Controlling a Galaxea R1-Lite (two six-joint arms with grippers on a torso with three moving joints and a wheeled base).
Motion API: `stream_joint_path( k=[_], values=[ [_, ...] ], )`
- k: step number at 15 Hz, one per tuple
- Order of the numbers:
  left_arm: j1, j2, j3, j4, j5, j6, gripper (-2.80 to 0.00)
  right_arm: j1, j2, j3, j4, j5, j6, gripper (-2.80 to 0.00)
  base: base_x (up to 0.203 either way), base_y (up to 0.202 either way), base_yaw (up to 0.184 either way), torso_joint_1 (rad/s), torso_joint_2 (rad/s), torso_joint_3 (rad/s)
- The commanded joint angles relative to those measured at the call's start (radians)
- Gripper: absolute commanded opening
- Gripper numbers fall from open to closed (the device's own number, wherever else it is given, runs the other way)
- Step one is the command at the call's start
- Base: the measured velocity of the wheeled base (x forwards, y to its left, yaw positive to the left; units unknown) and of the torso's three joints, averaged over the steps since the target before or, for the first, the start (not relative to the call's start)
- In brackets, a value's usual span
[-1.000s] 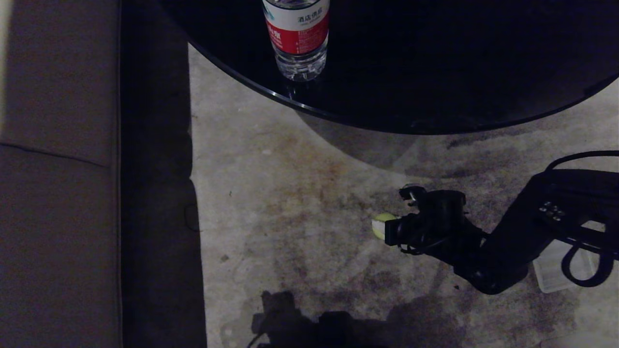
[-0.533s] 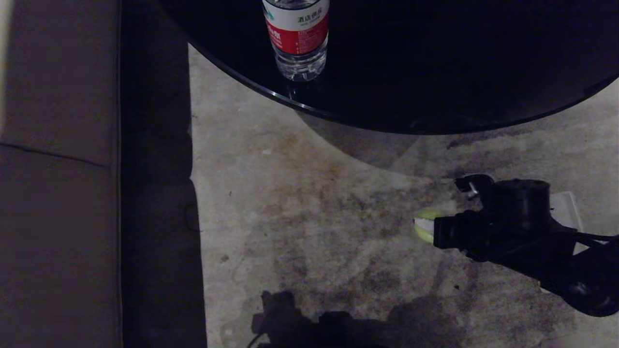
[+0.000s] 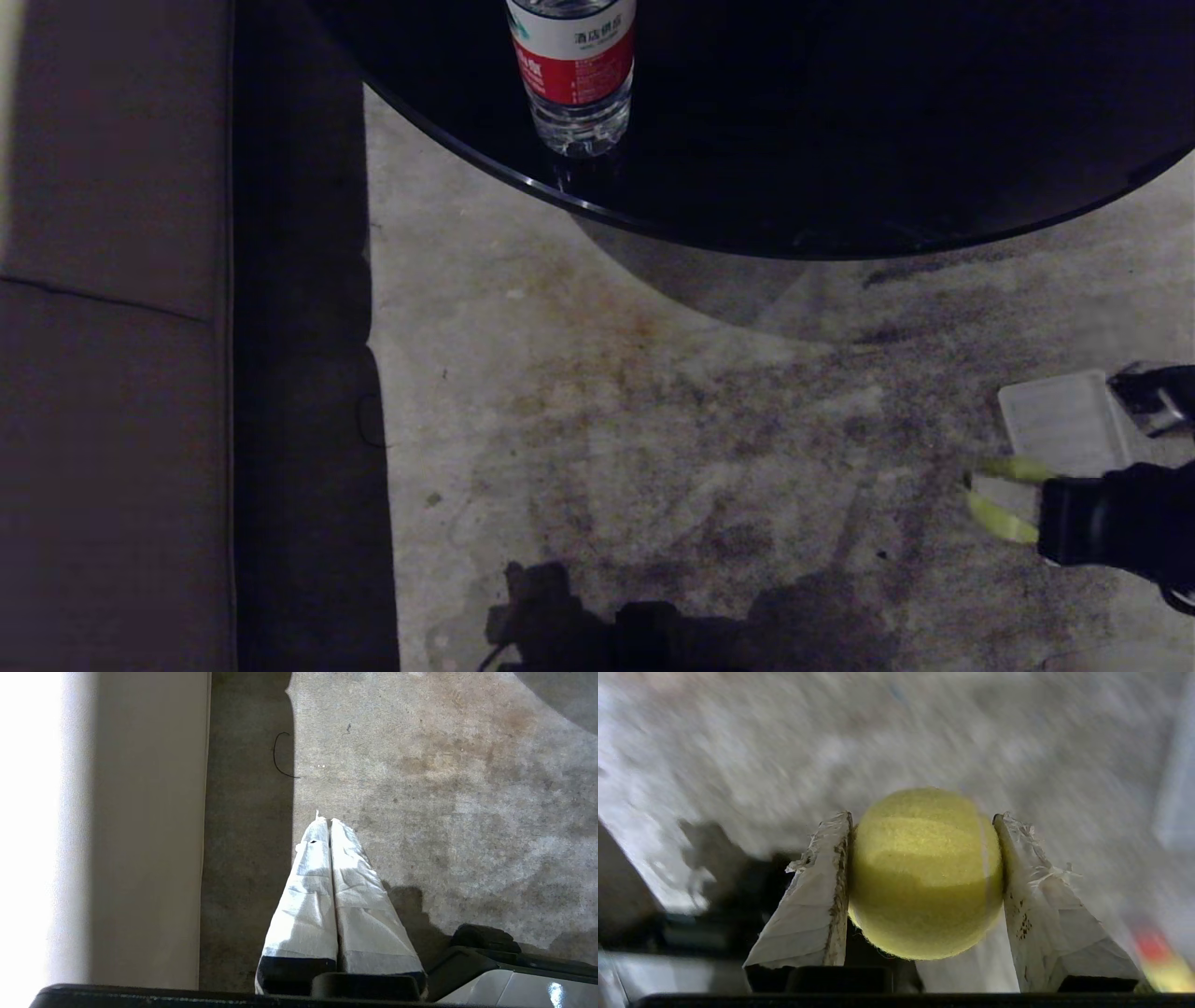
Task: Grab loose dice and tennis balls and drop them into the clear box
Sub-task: Put the ball in the box
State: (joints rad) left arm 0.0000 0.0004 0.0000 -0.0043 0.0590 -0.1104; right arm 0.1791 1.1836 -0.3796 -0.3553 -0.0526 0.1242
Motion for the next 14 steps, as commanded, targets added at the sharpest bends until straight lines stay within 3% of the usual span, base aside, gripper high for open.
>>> stream_joint_path(
  k=[1,8,11,14],
  values=[
    [0.000,0.000,0.002,0.000,0.001,-0.001,-2.80,-0.030,-0.292,0.087,0.104,-0.017,0.000,-2.80,0.000,0.000,0.000,0.000,0.00,0.000],
    [0.000,0.000,0.002,0.000,0.002,-0.001,-2.80,-0.131,-0.838,0.230,0.467,-0.012,-0.041,-2.80,0.000,0.000,0.000,0.000,0.00,0.000],
    [0.000,0.000,0.002,0.000,0.001,-0.001,-2.80,-0.178,-0.991,0.289,0.510,0.037,-0.056,-2.80,0.000,0.000,0.000,0.000,0.00,0.000],
    [0.000,0.000,0.002,0.000,0.001,-0.002,-2.80,-0.185,-1.016,0.343,0.450,0.046,-0.088,-2.80,0.000,0.000,0.000,0.000,0.00,0.000]
  ],
)
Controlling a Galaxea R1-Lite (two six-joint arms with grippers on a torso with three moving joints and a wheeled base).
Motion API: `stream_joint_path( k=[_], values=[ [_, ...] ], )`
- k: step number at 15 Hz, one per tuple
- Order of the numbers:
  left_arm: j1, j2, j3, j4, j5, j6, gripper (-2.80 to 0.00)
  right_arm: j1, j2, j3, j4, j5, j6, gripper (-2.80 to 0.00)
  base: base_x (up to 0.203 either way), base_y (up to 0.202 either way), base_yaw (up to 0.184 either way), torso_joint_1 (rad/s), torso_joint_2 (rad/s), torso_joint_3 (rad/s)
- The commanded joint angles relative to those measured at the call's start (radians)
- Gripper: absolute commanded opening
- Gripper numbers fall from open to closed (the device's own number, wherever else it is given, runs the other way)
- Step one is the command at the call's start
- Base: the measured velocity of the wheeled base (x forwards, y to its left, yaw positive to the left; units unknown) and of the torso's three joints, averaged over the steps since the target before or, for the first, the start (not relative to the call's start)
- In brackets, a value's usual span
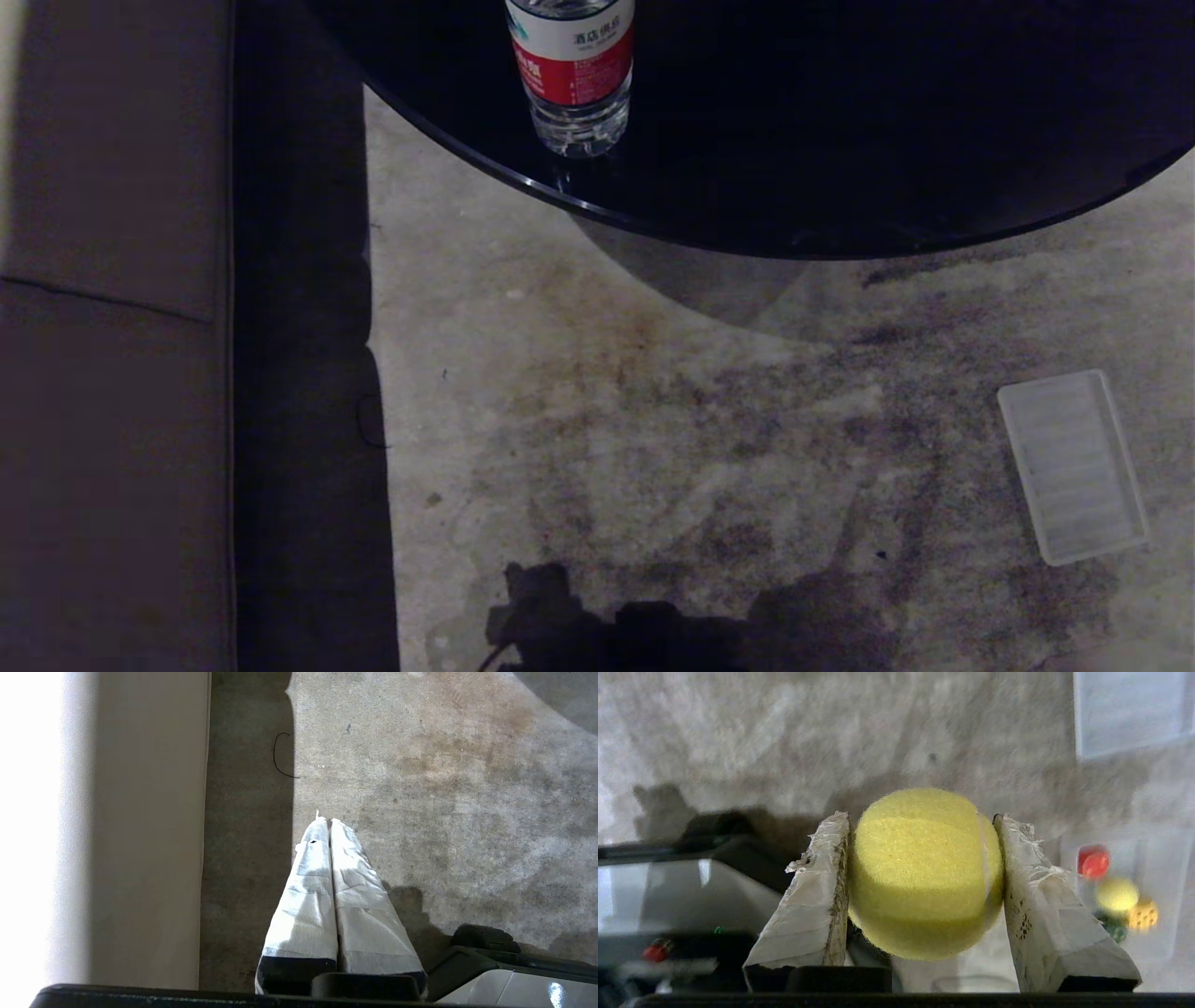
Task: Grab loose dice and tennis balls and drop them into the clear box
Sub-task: Put the ball in the box
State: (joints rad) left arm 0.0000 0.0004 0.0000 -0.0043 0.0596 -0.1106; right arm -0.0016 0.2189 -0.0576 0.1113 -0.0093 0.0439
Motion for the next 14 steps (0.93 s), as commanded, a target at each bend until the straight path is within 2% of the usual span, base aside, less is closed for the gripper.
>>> stream_joint_path(
  k=[1,7,11,14],
  values=[
    [0.000,0.000,0.002,0.000,0.002,-0.001,-2.80,-0.004,-0.052,0.021,-0.015,0.007,-0.009,-2.80,0.000,0.000,0.000,0.000,0.00,0.000],
    [0.000,0.000,0.002,0.000,0.000,-0.001,-2.80,-0.003,-0.057,0.024,-0.022,0.010,-0.017,-2.80,0.000,0.000,0.000,0.000,0.00,0.000],
    [0.000,0.001,0.002,0.000,0.000,0.000,-2.80,0.007,-0.221,0.024,-0.023,0.011,-0.020,-2.80,0.000,0.000,0.000,0.000,0.00,0.000],
    [0.000,0.000,0.002,0.000,0.000,-0.001,-2.80,0.006,-0.219,0.024,-0.022,0.011,-0.018,-2.80,0.000,0.000,0.000,0.000,0.00,0.000]
  ],
)
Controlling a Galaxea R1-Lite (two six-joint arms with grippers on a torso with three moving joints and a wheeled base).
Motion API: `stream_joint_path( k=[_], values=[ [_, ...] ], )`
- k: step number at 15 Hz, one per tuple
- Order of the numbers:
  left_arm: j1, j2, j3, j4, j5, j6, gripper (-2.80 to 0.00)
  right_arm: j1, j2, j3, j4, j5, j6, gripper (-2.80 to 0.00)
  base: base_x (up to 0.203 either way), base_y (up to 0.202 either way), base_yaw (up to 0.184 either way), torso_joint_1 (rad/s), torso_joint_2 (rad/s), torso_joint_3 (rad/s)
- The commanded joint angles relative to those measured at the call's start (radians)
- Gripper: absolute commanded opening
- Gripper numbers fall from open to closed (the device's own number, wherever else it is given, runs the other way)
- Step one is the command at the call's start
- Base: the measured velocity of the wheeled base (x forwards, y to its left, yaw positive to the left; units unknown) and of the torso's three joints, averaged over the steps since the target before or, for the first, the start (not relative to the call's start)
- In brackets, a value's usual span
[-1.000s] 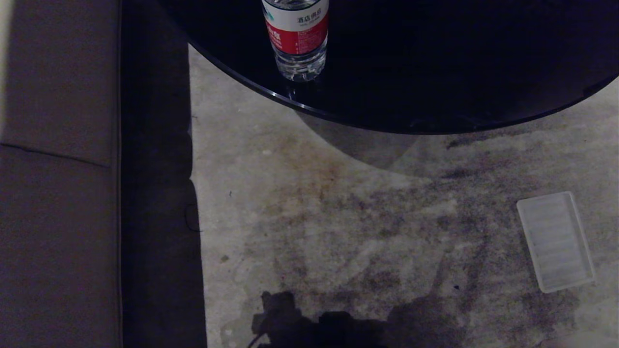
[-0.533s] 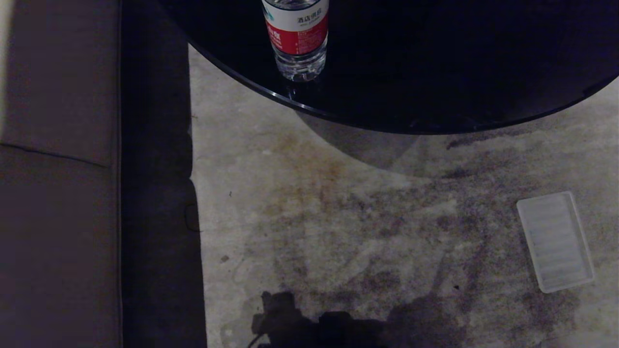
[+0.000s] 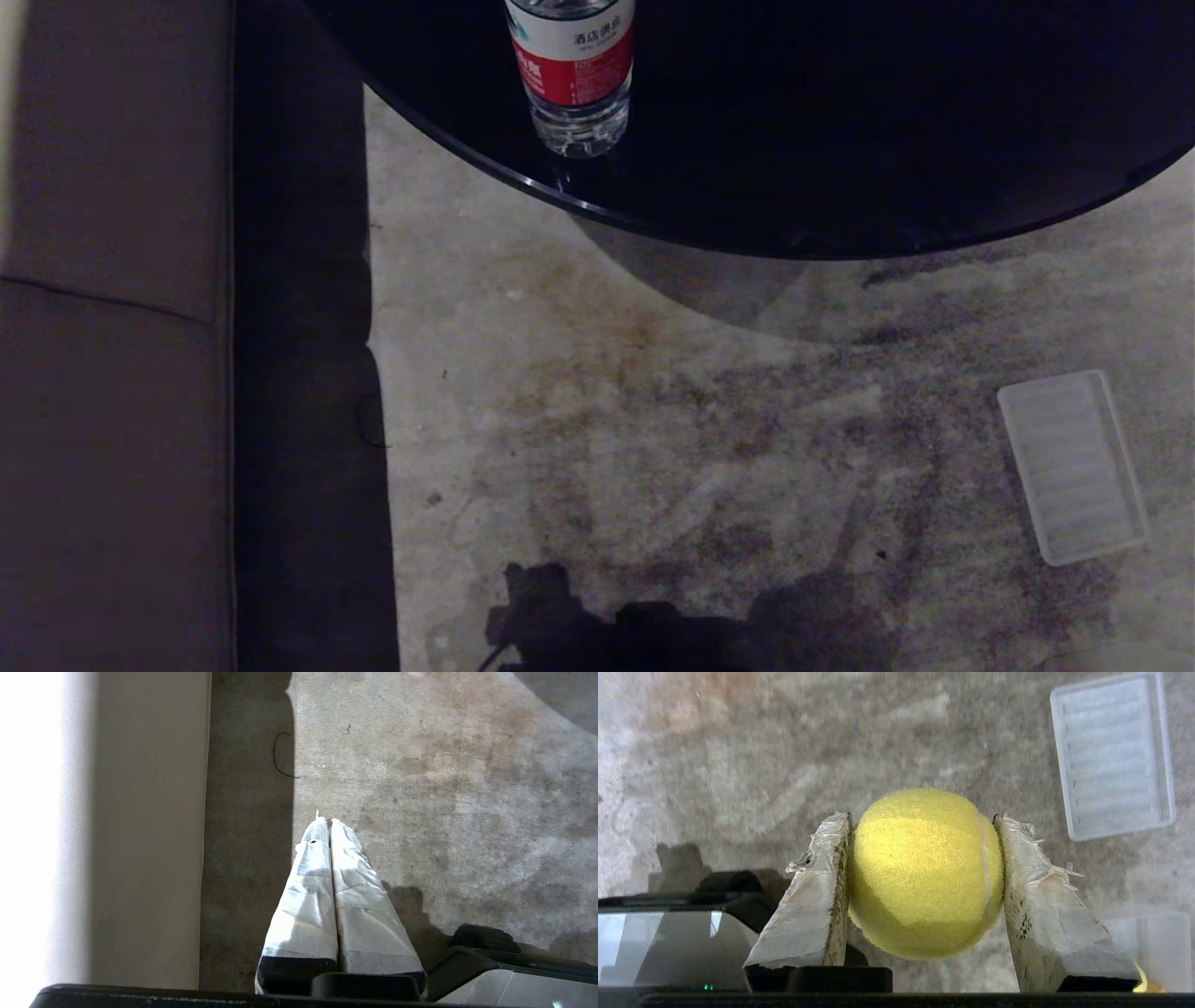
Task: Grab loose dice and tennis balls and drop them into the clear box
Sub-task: Put the ball in the box
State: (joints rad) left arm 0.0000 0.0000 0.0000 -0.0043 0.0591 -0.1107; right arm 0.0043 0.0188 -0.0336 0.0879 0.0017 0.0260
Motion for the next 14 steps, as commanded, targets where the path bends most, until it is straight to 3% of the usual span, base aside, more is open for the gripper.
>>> stream_joint_path(
  k=[1,14],
  values=[
    [0.000,0.001,0.002,0.000,0.001,-0.001,-2.80,0.000,-0.019,0.000,0.001,0.000,0.000,-2.80,0.000,0.000,0.000,0.000,0.00,0.000],
    [0.000,0.000,0.002,-0.002,0.005,-0.014,-2.80,0.000,-0.019,0.000,0.001,-0.002,0.002,-2.80,0.000,0.000,0.000,0.000,0.00,0.000]
  ],
)
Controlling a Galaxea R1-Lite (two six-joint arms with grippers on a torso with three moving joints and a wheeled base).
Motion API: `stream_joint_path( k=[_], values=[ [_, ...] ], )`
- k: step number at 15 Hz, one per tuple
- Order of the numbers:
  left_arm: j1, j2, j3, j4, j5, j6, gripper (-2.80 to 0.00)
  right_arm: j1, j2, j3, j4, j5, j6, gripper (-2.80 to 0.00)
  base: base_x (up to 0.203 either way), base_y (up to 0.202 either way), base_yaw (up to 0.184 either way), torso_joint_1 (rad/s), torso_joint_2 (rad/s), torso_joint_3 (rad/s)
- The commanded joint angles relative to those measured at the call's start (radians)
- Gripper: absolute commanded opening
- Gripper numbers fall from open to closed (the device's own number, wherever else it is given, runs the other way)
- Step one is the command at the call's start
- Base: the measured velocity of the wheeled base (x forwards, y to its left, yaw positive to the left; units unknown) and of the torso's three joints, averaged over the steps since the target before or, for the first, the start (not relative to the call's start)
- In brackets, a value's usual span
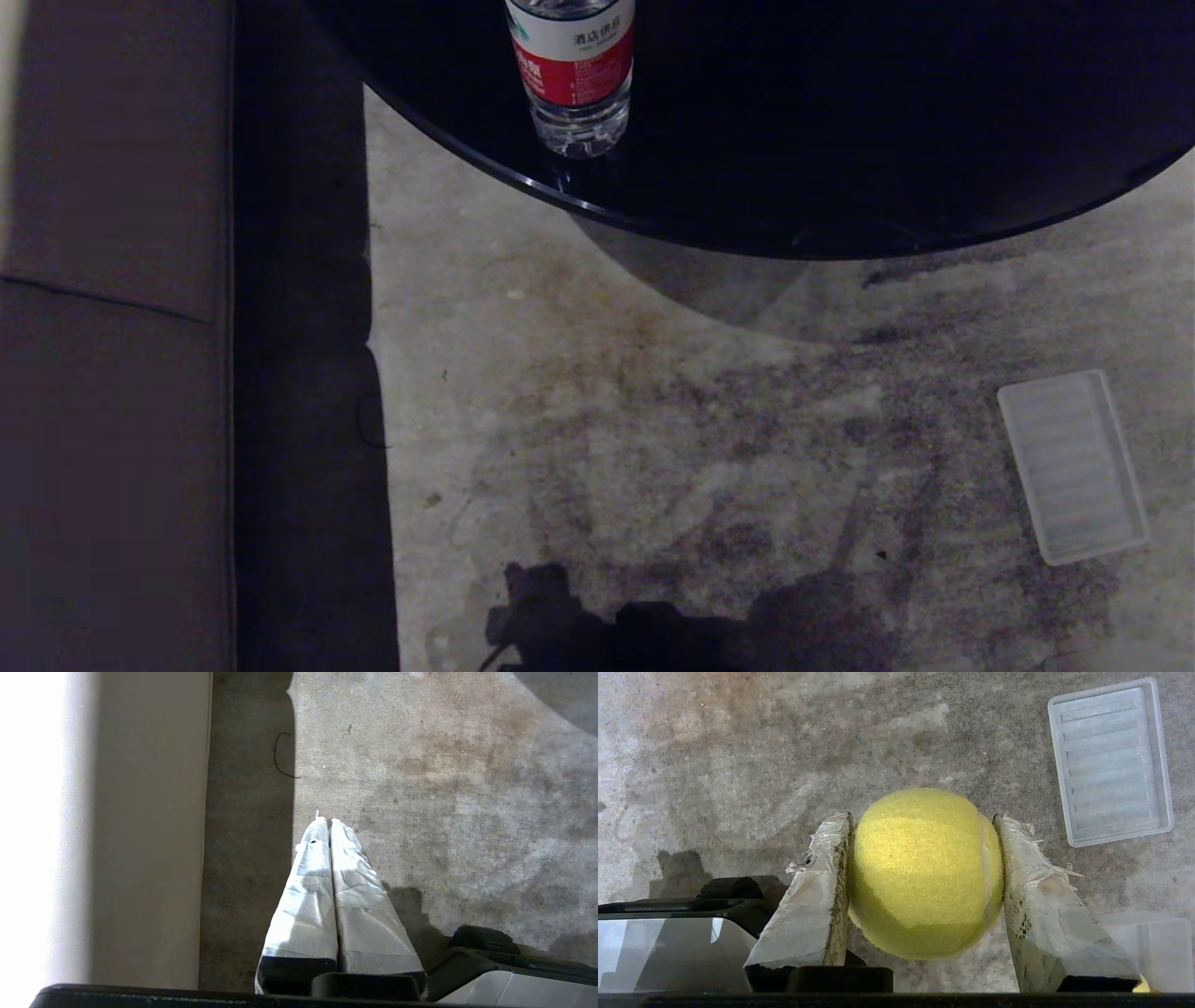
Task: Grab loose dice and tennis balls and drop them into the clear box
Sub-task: Put the ball in the box
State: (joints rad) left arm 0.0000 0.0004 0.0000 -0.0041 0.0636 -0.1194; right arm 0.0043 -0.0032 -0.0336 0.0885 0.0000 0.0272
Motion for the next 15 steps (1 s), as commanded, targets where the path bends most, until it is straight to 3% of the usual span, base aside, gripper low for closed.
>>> stream_joint_path(
  k=[1,15],
  values=[
    [0.000,0.001,0.002,-0.002,0.002,-0.008,-2.80,0.000,0.003,0.000,0.000,0.000,0.000,-2.80,0.000,0.000,0.000,0.000,0.00,0.000],
    [0.000,0.001,0.002,0.001,0.000,0.002,-2.80,0.000,0.003,0.000,0.000,0.001,0.000,-2.80,0.000,0.000,0.000,0.003,0.00,0.164]
  ],
)
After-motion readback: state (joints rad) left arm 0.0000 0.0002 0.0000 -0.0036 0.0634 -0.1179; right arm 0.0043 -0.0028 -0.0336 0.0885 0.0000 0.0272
